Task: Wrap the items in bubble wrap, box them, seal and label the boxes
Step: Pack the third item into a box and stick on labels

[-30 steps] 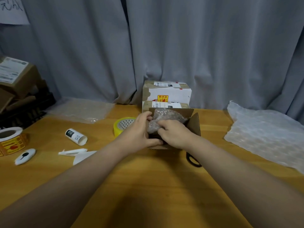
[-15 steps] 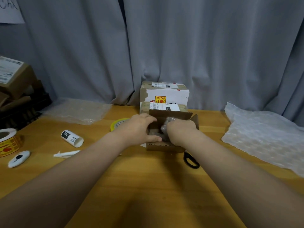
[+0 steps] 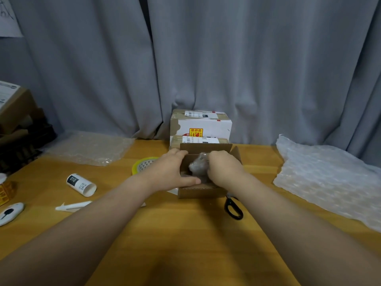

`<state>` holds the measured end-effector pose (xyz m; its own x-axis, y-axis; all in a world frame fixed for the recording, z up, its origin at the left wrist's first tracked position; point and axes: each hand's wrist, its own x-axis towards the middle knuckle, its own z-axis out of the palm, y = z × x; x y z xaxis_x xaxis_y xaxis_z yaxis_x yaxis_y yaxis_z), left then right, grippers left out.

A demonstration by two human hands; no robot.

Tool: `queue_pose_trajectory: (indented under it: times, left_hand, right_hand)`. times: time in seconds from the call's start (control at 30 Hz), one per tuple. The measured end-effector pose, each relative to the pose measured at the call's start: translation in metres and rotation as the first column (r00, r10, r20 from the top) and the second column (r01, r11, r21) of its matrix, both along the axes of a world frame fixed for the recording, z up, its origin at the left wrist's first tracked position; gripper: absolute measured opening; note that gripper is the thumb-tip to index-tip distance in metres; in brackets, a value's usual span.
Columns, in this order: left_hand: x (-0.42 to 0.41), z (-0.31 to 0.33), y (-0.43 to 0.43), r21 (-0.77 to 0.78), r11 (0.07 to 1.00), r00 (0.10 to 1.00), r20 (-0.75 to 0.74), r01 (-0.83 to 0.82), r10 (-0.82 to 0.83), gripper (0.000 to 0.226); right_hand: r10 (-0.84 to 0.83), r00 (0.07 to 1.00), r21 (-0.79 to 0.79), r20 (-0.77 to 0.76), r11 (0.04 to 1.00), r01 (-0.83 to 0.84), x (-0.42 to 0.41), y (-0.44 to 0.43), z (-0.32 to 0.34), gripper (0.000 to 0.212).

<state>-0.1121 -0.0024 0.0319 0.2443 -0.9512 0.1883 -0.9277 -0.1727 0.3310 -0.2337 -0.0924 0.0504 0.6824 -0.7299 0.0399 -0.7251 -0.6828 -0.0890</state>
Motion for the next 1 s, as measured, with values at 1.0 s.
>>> queue_pose_trajectory:
  times: [1.0]
  left_hand:
    - [0.018, 0.022, -0.026, 0.452, 0.889, 0.867, 0.469, -0.071, -0.170, 0.047]
  right_hand:
    - [0.256, 0.912, -0.082, -0.321, 0.952, -0.296, 0.002, -0.048, 0.005, 0.032]
